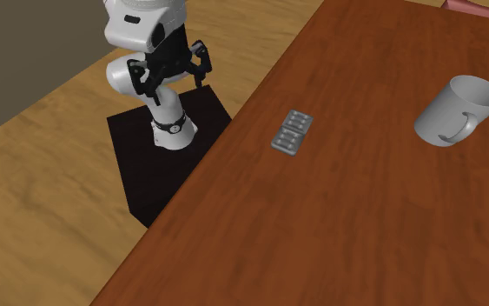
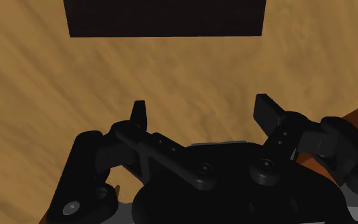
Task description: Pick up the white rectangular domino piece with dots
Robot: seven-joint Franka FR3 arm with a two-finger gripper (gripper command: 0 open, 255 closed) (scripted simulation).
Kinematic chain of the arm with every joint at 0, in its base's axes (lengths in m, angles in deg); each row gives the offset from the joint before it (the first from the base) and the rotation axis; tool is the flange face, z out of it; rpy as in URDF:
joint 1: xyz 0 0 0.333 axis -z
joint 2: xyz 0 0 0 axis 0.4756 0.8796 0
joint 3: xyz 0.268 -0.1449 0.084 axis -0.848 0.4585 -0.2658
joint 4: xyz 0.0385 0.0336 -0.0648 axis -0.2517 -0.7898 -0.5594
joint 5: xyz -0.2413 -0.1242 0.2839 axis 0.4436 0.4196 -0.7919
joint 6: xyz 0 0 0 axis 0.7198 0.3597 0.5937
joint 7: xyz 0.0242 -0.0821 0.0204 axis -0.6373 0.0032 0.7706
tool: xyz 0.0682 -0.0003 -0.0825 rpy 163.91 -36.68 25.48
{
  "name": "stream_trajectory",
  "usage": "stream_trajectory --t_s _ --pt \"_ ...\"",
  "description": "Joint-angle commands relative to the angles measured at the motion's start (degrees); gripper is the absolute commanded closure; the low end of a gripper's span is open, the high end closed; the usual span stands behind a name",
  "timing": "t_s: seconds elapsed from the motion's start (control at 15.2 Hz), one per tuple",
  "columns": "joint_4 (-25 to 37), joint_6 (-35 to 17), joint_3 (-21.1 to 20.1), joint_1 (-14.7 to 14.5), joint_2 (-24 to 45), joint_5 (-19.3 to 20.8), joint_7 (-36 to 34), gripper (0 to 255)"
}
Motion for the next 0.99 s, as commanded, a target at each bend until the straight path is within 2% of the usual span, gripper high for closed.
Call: stream_trajectory --t_s 0.0,0.46,0.73,0.92 --pt "0.0 0.0 0.0 0.0 0.0 0.0 0.0 0" --pt "7.2 -3.0 -11.4 4.3 7.8 -7.4 -25.2 0" --pt "13.5 -5.0 -17.4 7.4 14.4 -9.1 -39.5 0" --pt "19.2 -6.2 -21.6 9.9 20.2 -8.9 -50.4 0"
